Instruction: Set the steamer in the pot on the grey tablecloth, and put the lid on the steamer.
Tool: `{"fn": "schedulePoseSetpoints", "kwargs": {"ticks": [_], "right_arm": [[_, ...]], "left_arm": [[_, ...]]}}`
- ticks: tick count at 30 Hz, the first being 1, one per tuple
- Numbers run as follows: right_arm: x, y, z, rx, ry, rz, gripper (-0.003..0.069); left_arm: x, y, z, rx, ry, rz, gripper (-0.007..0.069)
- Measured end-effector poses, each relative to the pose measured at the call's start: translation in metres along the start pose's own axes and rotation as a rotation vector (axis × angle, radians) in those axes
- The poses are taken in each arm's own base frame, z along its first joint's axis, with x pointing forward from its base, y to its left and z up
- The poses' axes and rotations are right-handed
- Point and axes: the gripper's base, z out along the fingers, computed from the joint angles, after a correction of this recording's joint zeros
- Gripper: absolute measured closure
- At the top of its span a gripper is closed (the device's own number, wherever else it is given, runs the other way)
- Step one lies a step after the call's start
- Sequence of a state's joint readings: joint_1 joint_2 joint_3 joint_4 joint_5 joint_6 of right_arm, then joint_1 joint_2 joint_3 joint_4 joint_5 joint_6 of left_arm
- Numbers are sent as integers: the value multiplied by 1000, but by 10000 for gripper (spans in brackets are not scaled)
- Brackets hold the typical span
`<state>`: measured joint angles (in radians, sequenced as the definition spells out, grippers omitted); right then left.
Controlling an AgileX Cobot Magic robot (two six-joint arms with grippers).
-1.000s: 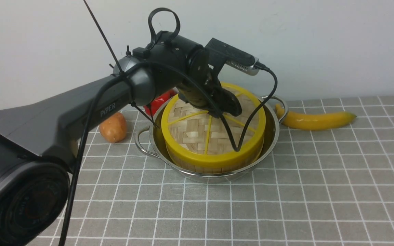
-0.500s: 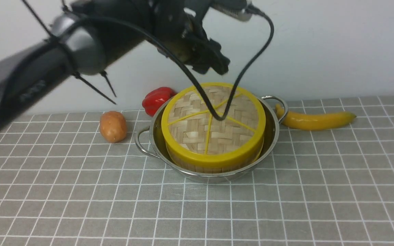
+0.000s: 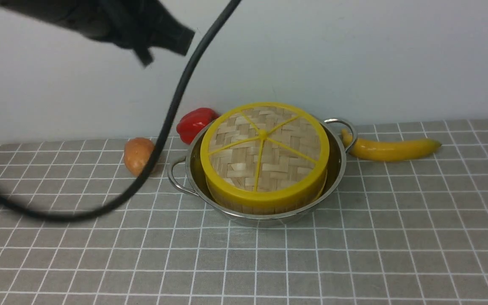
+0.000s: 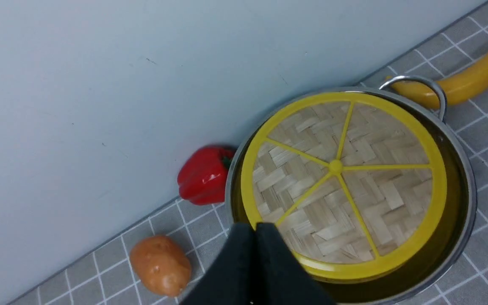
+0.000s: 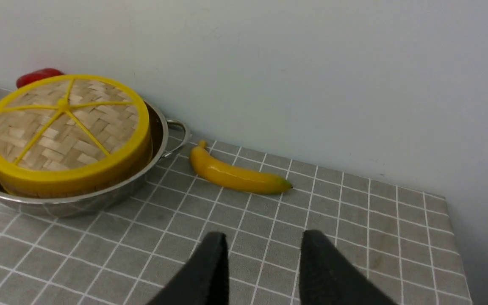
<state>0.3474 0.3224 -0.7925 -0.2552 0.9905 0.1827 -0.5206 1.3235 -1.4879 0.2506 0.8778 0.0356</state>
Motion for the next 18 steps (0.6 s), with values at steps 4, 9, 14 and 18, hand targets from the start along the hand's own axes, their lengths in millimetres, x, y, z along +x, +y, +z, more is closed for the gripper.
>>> {"fn": "schedulePoseSetpoints", "kwargs": {"ticks": [4,9,14,18], "right_arm": [[38,2,6,-7,-25,0,565],[55,3,11,-10,-15,-2,668],[56,3,12,-10,-14,-2,674],[56,4,12,-17,-12,5,672]], "left_arm": [[55,-16,-7,48,-83,-5,648],[122,-37,-4,116,-132,-63,645],[151,-44,-12,140,-229,-127,643],[151,-43,-22,148,-281,-166,635]]}}
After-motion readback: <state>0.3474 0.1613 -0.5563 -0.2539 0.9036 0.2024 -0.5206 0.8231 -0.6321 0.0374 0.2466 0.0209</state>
